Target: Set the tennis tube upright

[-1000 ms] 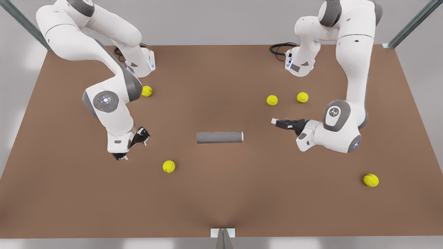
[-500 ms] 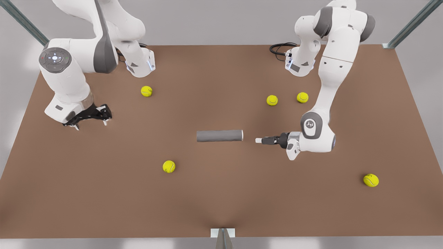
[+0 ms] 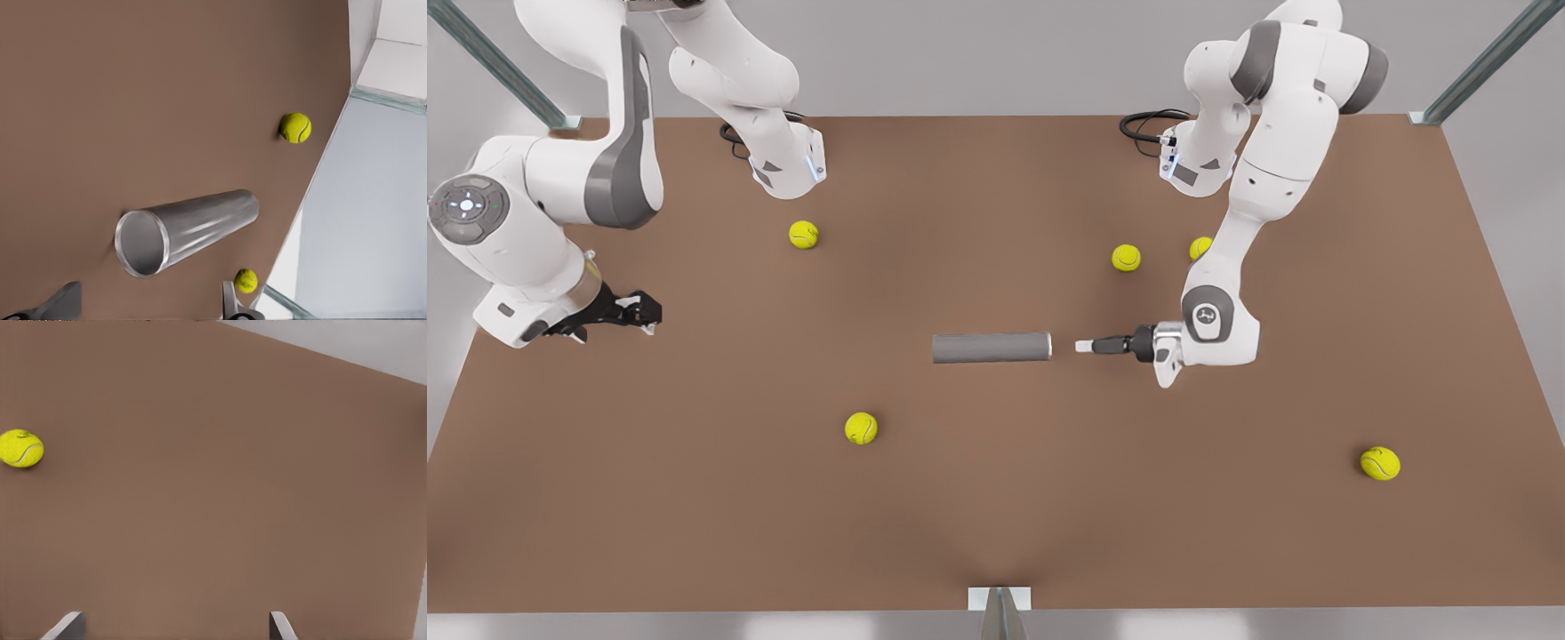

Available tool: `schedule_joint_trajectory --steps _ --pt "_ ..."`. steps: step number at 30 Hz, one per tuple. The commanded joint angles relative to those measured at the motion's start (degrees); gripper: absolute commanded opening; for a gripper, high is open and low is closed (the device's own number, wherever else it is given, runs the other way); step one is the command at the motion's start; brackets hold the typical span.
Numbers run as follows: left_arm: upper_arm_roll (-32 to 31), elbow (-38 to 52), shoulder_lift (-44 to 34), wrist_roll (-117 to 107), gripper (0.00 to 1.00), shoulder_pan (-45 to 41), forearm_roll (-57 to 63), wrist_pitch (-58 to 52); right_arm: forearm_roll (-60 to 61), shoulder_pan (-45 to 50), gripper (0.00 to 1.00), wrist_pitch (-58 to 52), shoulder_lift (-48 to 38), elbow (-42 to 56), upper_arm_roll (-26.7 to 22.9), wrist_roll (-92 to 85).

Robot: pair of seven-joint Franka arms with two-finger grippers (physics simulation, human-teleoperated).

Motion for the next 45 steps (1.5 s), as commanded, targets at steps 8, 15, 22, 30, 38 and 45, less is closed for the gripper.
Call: schedule_joint_trajectory --steps 8,15,22,30,38,45 --pt "-2.10 0.38 2.00 21.24 1.00 -3.64 -11.37 1.57 2.01 2.34 1.00 0.68 1.28 0.64 1.18 1.39" --pt "-2.10 2.32 5.77 25.01 1.00 -3.90 -12.16 1.92 2.01 2.34 1.00 1.47 1.54 0.46 1.27 1.65" --pt "-2.10 2.67 6.13 25.63 1.00 -6.62 -14.18 2.89 1.92 2.42 1.00 1.47 1.90 0.29 1.27 1.56" --pt "-2.02 2.67 6.48 25.54 0.94 -8.65 -15.77 3.15 1.83 2.86 1.00 1.91 2.60 0.38 1.27 1.47" --pt "-2.02 2.76 6.57 25.63 0.43 -8.74 -15.77 3.24 1.83 2.86 1.00 1.64 3.04 0.29 1.27 1.30" --pt "-1.93 3.11 6.22 24.84 0.26 -8.65 -15.77 3.24 1.39 2.78 1.00 1.82 3.30 0.29 1.27 1.12"
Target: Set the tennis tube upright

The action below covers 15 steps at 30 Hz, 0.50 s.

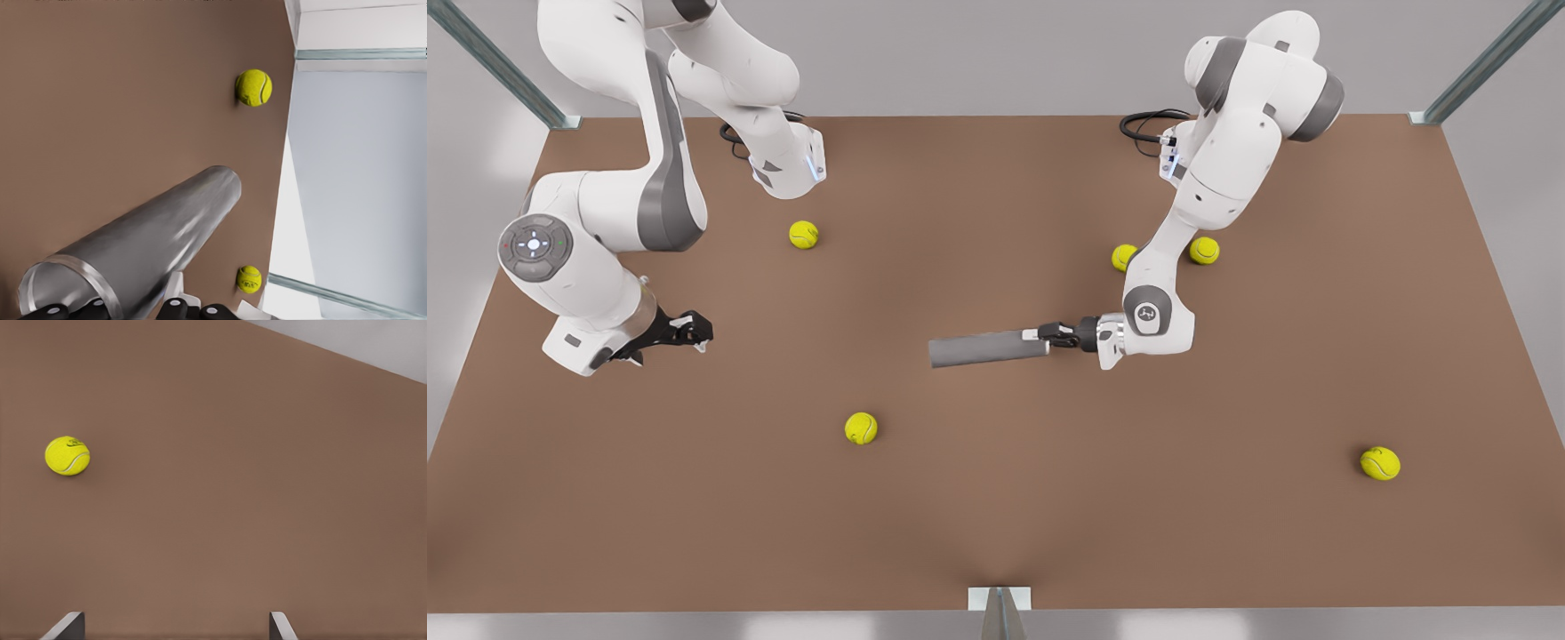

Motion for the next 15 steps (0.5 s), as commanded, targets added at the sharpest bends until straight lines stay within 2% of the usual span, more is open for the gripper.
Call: schedule_joint_trajectory --steps 1,5,15 --pt "0.00 0.08 -0.20 1.75 0.26 -0.05 0.02 0.04 -0.11 -0.03 1.00 0.05 -0.01 0.03 0.02 -0.06" --pt "0.00 -0.18 -1.61 0.78 0.23 -0.05 0.19 1.36 -0.20 -0.03 1.00 0.05 0.08 0.03 0.02 -0.06" --pt "0.00 -4.31 -12.95 -17.15 0.23 -3.31 0.81 4.96 -0.55 -0.03 1.00 -0.12 0.08 0.12 0.02 -0.23"
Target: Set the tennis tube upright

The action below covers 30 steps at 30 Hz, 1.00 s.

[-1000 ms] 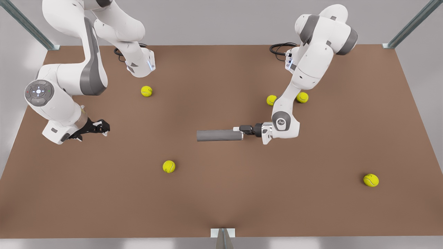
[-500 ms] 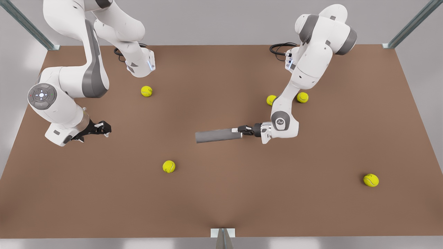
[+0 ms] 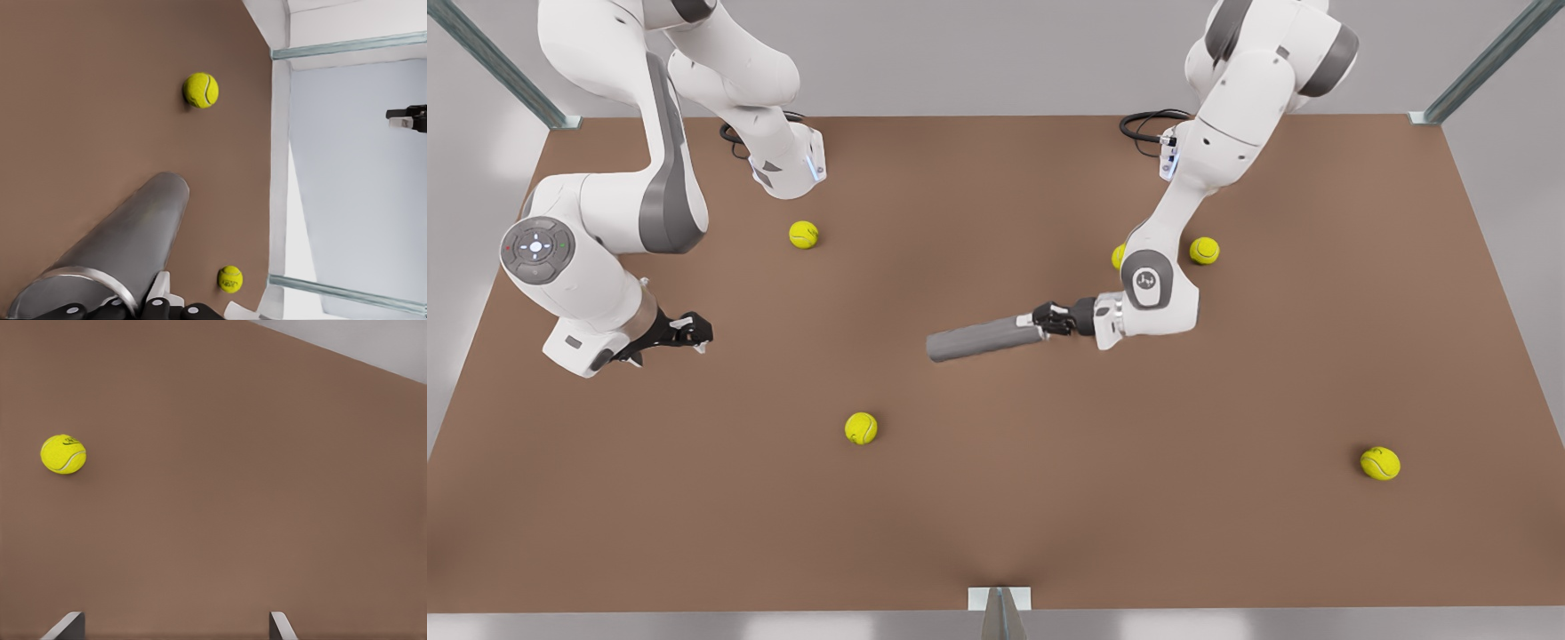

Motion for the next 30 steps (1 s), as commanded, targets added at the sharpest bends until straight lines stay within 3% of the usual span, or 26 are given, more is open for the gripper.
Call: schedule_joint_trajectory --steps 1,9,15,21,30 --pt "-0.03 -0.32 -1.20 -12.70 0.23 -0.16 0.01 0.94 -0.05 -0.01 1.00 -0.18 -0.08 0.06 0.02 -0.18" --pt "0.23 -4.19 -9.64 -13.75 0.23 -0.77 10.63 8.32 -0.05 -0.01 1.00 -0.18 -0.08 0.06 0.02 -0.27" --pt "2.17 -4.37 -15.44 -31.85 0.23 -0.95 48.60 9.11 -0.05 -0.01 1.00 -0.18 0.00 0.06 0.02 -0.35" --pt "3.05 -3.84 -18.08 -41.52 0.23 -2.26 71.97 8.49 -0.40 -0.01 1.00 -0.18 0.00 -0.03 0.02 -0.35" --pt "2.96 -4.02 -21.69 -50.32 0.23 -4.55 85.52 5.86 -0.40 -0.01 1.00 -0.18 0.00 -0.03 0.02 -0.35"
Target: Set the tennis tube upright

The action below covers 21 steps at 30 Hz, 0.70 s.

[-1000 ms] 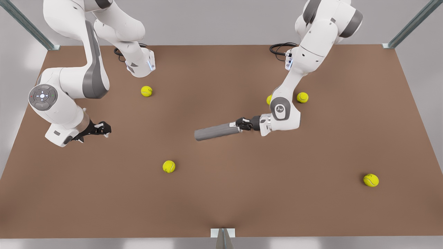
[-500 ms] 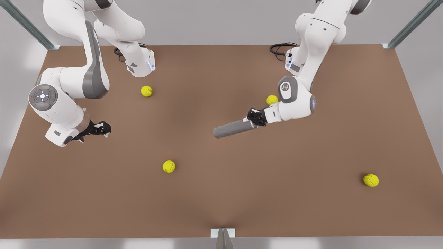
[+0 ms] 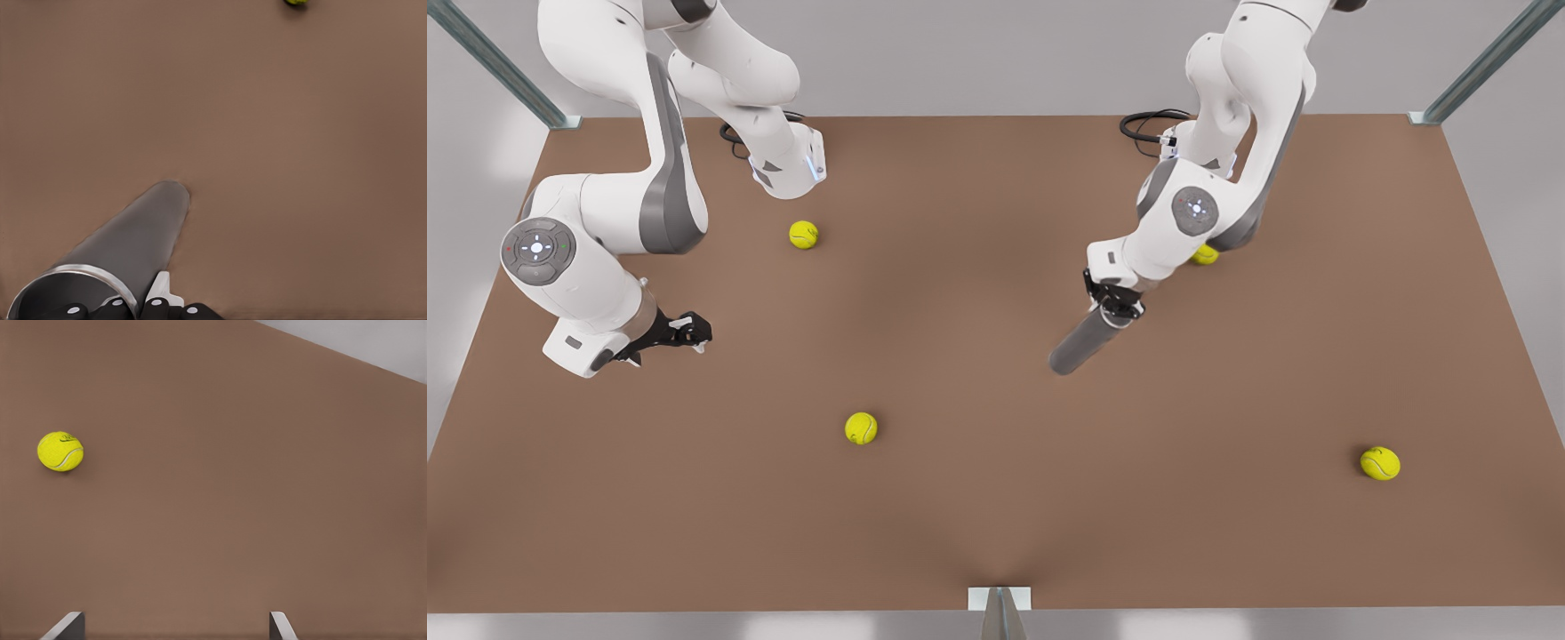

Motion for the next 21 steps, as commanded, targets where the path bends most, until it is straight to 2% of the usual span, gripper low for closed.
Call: schedule_joint_trajectory --steps 1,5,12,13,14,15,21 --pt "-0.06 0.01 -0.01 -20.51 0.23 -0.63 7.19 -1.52 0.00 0.00 1.00 0.01 0.02 0.03 0.02 -0.10" --pt "-0.06 0.10 0.61 -22.36 0.23 -0.89 18.45 -1.96 0.00 0.00 1.00 -0.08 0.02 0.03 0.02 -0.10" --pt "-0.05 0.10 1.93 -23.24 0.25 -0.81 20.65 -2.14 0.00 0.00 1.00 0.01 0.46 0.12 0.02 -0.18" --pt "-0.06 0.10 2.37 -23.41 0.35 -0.81 20.65 -2.05 0.00 -0.09 1.00 -0.08 0.46 0.12 0.02 -0.27" --pt "-0.06 0.10 2.98 -23.41 0.72 -0.81 20.65 -2.05 0.00 -0.18 1.00 -0.08 0.37 0.12 0.02 -0.27" --pt "-0.06 0.10 2.90 -23.41 1.00 -0.81 20.65 -2.05 0.00 -0.09 1.00 -0.16 0.37 0.12 0.02 -0.27" --pt "-0.06 0.10 -0.36 -23.50 1.00 -0.81 20.65 -4.69 0.00 -0.09 1.00 -0.08 0.55 0.12 0.02 -0.27"
